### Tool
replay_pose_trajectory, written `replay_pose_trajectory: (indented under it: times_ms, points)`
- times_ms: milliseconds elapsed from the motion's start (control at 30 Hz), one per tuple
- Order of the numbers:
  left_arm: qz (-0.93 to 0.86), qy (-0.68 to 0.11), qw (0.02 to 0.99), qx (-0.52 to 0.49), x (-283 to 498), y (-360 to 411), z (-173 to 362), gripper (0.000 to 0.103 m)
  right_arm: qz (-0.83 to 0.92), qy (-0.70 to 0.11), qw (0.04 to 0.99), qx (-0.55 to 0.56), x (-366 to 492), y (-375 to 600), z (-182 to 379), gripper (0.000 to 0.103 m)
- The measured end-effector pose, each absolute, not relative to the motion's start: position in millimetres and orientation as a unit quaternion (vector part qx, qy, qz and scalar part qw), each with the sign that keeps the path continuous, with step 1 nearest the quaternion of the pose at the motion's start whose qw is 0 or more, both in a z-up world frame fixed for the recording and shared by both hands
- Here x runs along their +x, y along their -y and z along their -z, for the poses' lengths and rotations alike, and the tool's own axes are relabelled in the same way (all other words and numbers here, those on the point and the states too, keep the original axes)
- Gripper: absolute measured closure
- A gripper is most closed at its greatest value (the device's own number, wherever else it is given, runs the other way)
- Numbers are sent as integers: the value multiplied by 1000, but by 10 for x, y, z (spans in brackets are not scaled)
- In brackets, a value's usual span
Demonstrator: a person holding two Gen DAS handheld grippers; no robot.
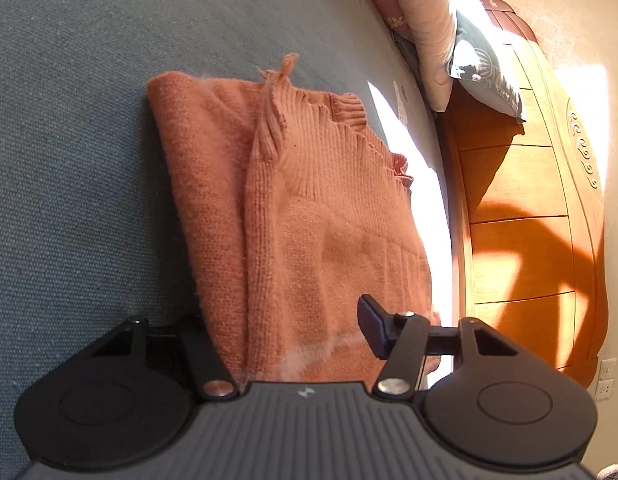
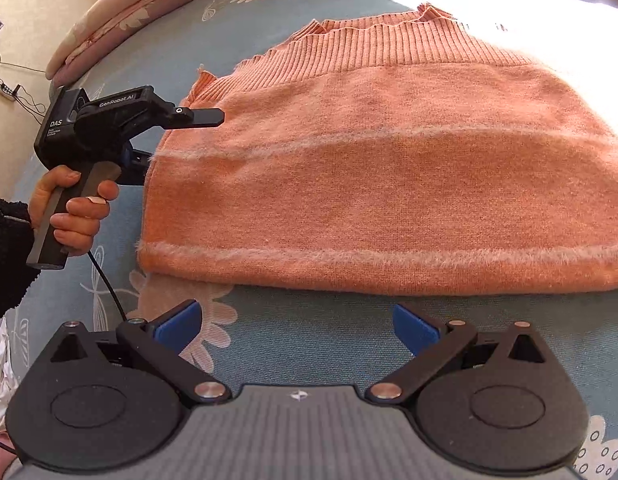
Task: Fold clothes
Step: 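Close the left tool on one side edge while the right tool grasps the opposite side edge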
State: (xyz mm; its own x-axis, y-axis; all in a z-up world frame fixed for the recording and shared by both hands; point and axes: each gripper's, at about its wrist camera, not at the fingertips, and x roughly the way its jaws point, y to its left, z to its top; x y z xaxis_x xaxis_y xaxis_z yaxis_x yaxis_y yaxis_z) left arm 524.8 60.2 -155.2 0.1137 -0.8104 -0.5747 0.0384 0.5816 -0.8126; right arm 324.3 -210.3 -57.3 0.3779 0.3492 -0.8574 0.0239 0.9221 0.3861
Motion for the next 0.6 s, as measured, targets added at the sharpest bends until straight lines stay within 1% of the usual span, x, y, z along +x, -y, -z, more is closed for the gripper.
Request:
replay_pose_trajectory:
  times_ms: [33,67,133,233,400,500,600]
  points:
    - [311,-591,672,-319,5257,-602,1548,69,-101,-545,814,172,3240,2155,544,0]
    - [306,-596,671,-317,5266,-606,1553,72,-102,-541,816,174,3237,2206,515,0]
    - [299,-605,672,-306,5279,-569,1533,72,-102,-532,820,183,3253,2337,450,0]
    - [298,-612,690,-249,5284,-444,1413,72,-96,-510,832,196,3358,2643,311,0]
    - [284,-617,699,-223,5276,-368,1360,71,-70,-463,856,217,3566,3354,136,0]
    - [277,-617,708,-204,5276,-278,1306,70,-34,-441,861,252,3714,4004,169,0]
    - [271,-618,712,-196,5274,-253,1286,70,-29,-438,844,308,3860,4637,385,0]
